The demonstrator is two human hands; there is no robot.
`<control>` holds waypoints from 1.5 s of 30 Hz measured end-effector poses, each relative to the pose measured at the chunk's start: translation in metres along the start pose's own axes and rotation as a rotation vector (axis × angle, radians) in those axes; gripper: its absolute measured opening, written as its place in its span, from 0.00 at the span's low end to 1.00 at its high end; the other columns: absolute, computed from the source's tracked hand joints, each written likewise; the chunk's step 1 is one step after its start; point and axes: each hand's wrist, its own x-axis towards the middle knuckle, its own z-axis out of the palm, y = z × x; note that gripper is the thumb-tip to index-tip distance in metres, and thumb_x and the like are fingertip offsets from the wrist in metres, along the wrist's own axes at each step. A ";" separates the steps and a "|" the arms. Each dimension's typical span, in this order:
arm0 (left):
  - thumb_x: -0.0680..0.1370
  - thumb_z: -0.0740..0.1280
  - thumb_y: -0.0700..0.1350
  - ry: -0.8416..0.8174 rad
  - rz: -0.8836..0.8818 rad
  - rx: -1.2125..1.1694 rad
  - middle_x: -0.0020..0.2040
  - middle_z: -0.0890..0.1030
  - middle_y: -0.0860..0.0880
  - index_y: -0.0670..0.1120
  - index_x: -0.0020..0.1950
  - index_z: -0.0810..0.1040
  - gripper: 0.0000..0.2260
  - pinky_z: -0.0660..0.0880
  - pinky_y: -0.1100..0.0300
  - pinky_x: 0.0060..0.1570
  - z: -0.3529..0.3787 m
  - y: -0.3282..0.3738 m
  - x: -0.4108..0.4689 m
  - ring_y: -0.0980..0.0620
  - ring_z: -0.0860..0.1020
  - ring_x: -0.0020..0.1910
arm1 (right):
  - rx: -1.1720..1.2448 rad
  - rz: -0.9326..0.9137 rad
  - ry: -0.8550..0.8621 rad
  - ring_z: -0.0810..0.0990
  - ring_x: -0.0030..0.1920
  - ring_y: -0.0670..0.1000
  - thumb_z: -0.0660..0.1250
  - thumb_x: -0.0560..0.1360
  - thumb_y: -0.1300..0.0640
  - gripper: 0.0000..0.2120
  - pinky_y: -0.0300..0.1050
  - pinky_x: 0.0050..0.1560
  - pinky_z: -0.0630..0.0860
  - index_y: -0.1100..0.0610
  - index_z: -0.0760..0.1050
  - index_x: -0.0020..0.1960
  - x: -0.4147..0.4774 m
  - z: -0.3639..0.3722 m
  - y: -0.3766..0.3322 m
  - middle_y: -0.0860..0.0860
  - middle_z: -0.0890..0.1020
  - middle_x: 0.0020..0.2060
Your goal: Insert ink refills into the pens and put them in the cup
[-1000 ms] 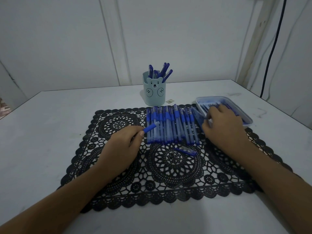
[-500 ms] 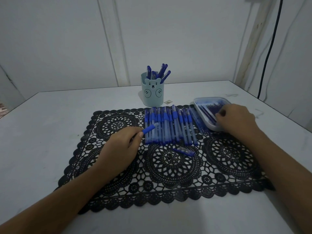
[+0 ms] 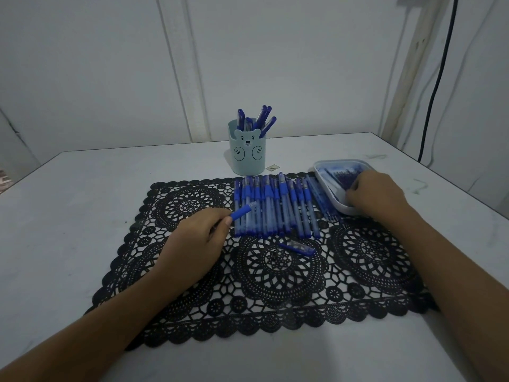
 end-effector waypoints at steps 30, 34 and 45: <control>0.77 0.54 0.51 -0.020 0.137 -0.120 0.37 0.76 0.57 0.45 0.53 0.78 0.16 0.70 0.67 0.34 -0.001 -0.001 -0.001 0.56 0.74 0.36 | 1.649 -0.174 -0.528 0.84 0.41 0.55 0.56 0.77 0.65 0.06 0.47 0.43 0.81 0.58 0.70 0.45 -0.097 -0.009 -0.066 0.58 0.82 0.38; 0.76 0.54 0.51 -0.021 0.114 -0.155 0.36 0.76 0.56 0.46 0.52 0.78 0.16 0.68 0.72 0.33 -0.002 0.000 -0.001 0.57 0.74 0.37 | 1.661 -0.219 -0.533 0.84 0.44 0.56 0.56 0.77 0.65 0.05 0.47 0.45 0.81 0.59 0.70 0.47 -0.099 -0.009 -0.065 0.57 0.83 0.39; 0.77 0.55 0.50 -0.015 0.131 -0.144 0.37 0.76 0.57 0.45 0.53 0.78 0.16 0.68 0.72 0.34 -0.003 0.001 -0.001 0.57 0.74 0.36 | 1.679 -0.222 -0.534 0.84 0.42 0.53 0.57 0.77 0.66 0.05 0.43 0.42 0.81 0.60 0.71 0.48 -0.100 -0.006 -0.065 0.57 0.83 0.40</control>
